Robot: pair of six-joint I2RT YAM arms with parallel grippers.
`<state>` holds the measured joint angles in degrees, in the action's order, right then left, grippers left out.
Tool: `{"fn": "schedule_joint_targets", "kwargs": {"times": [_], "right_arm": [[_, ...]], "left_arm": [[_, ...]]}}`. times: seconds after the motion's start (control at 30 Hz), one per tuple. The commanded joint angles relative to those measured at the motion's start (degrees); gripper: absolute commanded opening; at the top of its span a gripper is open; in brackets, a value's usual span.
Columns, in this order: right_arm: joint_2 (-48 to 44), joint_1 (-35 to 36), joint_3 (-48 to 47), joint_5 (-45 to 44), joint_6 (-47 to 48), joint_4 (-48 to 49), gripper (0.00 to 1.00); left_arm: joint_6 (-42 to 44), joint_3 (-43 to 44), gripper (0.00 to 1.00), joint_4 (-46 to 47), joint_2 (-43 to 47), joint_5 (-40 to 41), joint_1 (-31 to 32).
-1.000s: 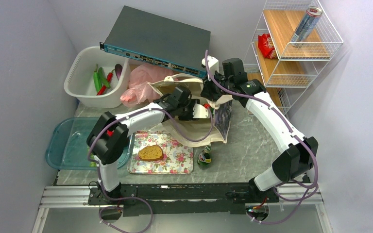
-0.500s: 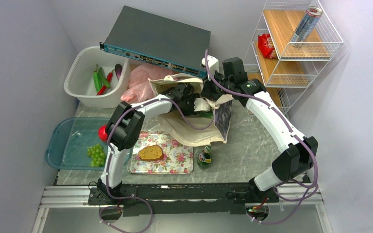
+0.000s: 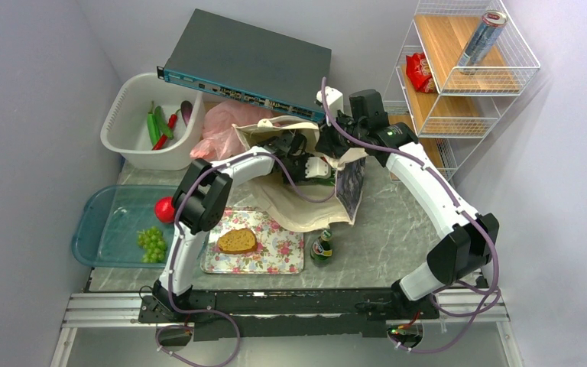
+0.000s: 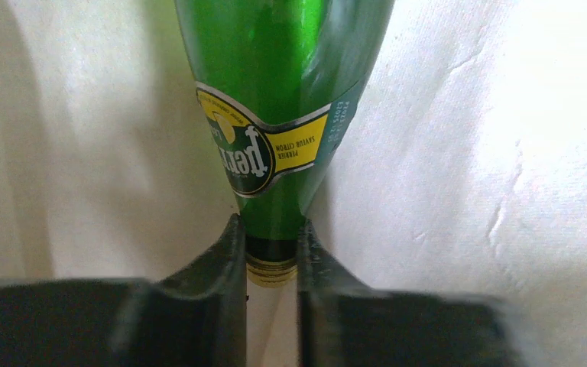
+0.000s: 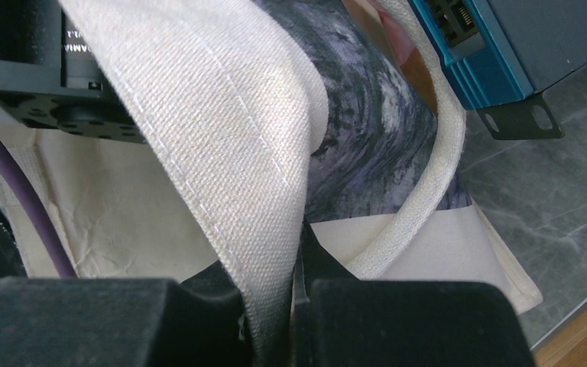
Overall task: Untie the knot of the grocery bags and take out the mixed food
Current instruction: Adjust the bottle in the takeout bag.
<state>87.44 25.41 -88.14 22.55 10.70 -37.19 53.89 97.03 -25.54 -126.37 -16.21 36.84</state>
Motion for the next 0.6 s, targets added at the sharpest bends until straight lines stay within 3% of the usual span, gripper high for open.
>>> {"fn": "schedule_joint_targets", "kwargs": {"times": [0.0, 0.07, 0.2, 0.33, 0.47, 0.57], "right_arm": [[-0.19, 0.42, -2.76, 3.94, 0.54, 3.93, 0.00], [-0.27, 0.40, -2.49, 3.81, 0.55, 4.20, 0.00], [-0.36, 0.37, -1.86, 3.34, 0.57, 4.68, 0.00], [-0.48, 0.37, -1.37, 2.97, 0.33, 5.06, 0.00], [-0.41, 0.34, -1.35, 3.31, 0.29, 5.09, 0.00], [-0.35, 0.34, -1.25, 3.79, 0.14, 5.20, 0.00]], "left_arm": [[-1.02, 1.92, 0.08, -9.67, 1.44, -5.94, -0.47], [-1.54, -0.12, 0.00, -9.15, 5.21, -8.01, -0.51], [-3.60, -4.18, 0.00, -6.76, 13.21, -7.91, -0.07], [-7.30, -4.71, 0.00, -4.56, 18.76, 2.00, 1.85], [-1.55, -4.16, 0.00, -7.78, 21.79, 10.71, 4.26], [1.37, -6.62, 0.00, -6.83, 24.08, 11.98, 4.81]]}}
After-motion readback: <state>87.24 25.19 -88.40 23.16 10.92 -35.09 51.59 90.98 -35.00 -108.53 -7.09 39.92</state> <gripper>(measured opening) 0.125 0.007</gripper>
